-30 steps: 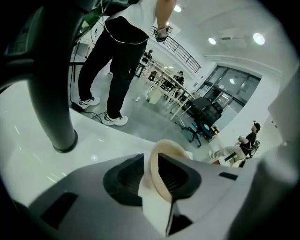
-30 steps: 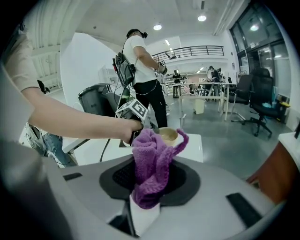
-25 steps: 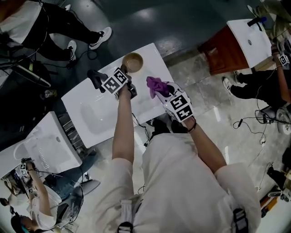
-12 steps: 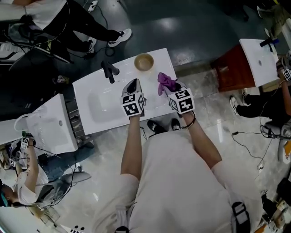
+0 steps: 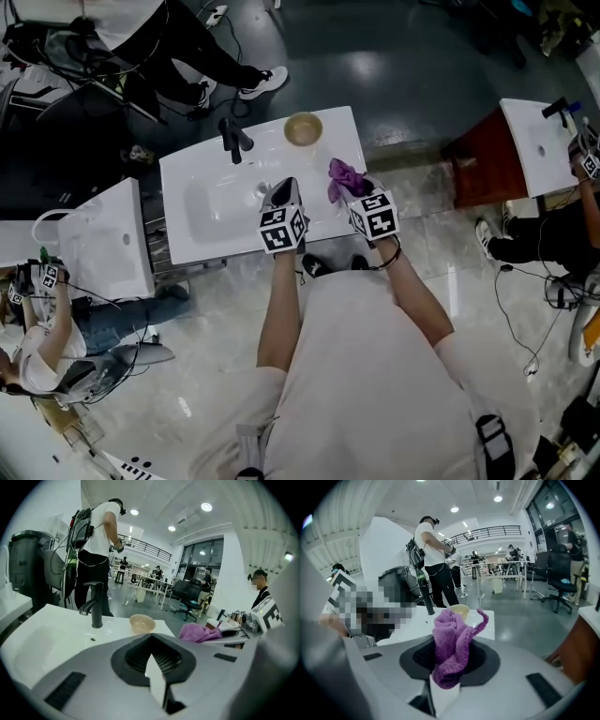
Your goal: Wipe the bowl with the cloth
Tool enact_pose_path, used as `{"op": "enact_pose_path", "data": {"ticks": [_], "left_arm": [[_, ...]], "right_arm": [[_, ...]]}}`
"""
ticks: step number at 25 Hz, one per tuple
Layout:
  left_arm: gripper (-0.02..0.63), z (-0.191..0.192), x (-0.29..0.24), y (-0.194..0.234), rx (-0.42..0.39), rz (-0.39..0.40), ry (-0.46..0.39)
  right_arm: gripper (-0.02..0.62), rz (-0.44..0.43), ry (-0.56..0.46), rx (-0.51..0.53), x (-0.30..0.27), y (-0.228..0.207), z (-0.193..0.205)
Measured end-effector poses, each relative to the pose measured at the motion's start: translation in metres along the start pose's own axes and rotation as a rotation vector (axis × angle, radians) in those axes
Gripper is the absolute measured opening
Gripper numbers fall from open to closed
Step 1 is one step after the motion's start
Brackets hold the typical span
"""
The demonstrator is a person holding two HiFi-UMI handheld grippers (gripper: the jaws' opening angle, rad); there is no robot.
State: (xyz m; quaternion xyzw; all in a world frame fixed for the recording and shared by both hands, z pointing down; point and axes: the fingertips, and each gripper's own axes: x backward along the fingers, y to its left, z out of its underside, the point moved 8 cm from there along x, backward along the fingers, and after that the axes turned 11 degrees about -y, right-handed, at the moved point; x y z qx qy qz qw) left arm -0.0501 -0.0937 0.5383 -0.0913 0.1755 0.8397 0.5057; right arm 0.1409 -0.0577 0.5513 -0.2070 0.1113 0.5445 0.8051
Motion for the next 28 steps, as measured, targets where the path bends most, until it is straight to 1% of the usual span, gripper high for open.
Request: {"op": "enact_pose_path", "data": {"ticks": [4,9,17,19,23,28], "left_arm": [[0.006,0.001,0.003,-0.007,0.008,0.007,-0.005],[0.006,0.002,0.003,-0.015,-0.001,0.016,-0.004],[0.006,0.001,0.005,-0.011,0.01,0.023,-0.023],[0.006,0.001,0.008,-0.011,-0.001,0.021,-0.022],[0.006,0.002,0.009,-0.011,-0.052,0.02,-0.011],[0.006,0.003,0.009,-0.007,-0.043,0.014,-0.01]], "right_arm": [[0.101,-0.014,-0.003,0.014,0.003,-0.003,-0.001],[0.1,-0.016,-0.005,0.025,0.006,-0.005,-0.004],[0.1,-0.031,0.001,0.042,0.003,0.004,-0.005],[0.1,-0.036,0.001,0.045,0.003,0.006,-0.005],[0.1,-0.039,0.003,0.041,0.004,0.006,-0.005],[0.1,-0.047,0.0,0.048,-0.002,0.009,-0.005]]}}
